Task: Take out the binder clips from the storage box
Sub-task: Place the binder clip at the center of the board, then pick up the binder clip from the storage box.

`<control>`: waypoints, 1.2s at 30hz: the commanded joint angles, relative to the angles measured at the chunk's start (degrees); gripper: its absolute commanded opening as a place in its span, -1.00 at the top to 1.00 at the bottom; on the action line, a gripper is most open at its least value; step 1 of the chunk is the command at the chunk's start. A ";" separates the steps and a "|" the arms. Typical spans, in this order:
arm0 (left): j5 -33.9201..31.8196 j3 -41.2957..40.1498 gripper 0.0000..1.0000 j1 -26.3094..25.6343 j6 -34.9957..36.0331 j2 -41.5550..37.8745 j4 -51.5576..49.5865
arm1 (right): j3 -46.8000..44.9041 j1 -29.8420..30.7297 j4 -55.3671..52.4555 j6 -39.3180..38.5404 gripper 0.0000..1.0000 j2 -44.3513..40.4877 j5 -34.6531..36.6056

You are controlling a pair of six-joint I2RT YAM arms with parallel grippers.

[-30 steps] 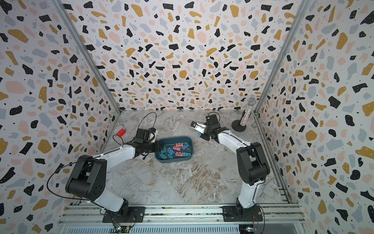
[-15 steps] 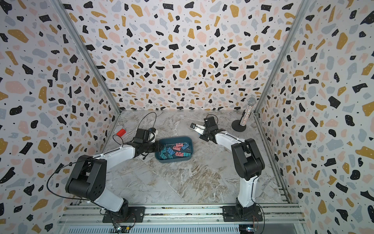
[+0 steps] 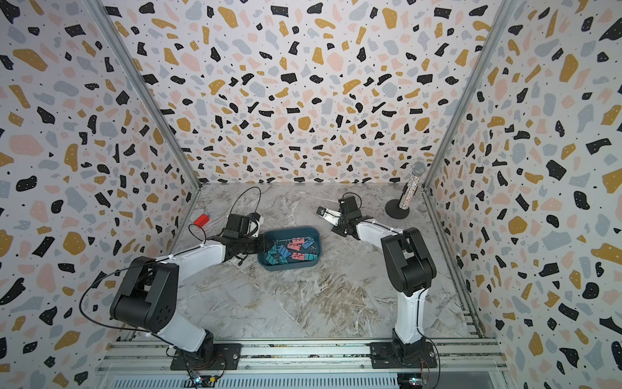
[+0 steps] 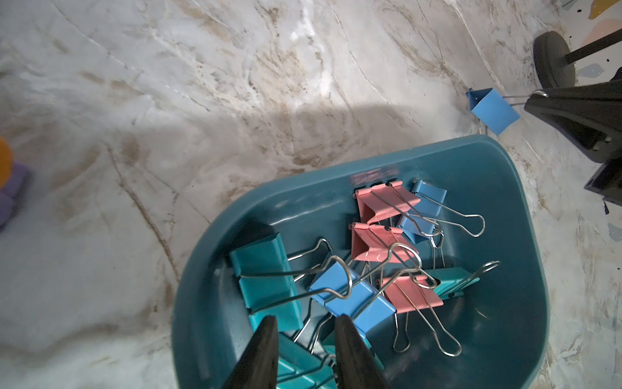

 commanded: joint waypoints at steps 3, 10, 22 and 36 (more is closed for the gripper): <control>0.63 -0.16 0.35 0.00 -0.17 0.54 1.38 | -0.65 0.33 1.01 0.72 0.98 -0.23 0.03; 0.74 -0.30 0.35 0.00 -0.12 0.92 1.49 | -0.98 0.75 0.74 0.72 0.80 0.64 0.31; 0.98 -0.25 0.34 0.06 0.10 1.24 1.49 | -1.13 0.95 -0.83 1.49 0.42 -0.22 -0.46; 0.29 -0.25 0.29 0.01 0.28 0.92 1.31 | -0.49 1.03 -6.82 4.65 0.28 -7.53 -3.47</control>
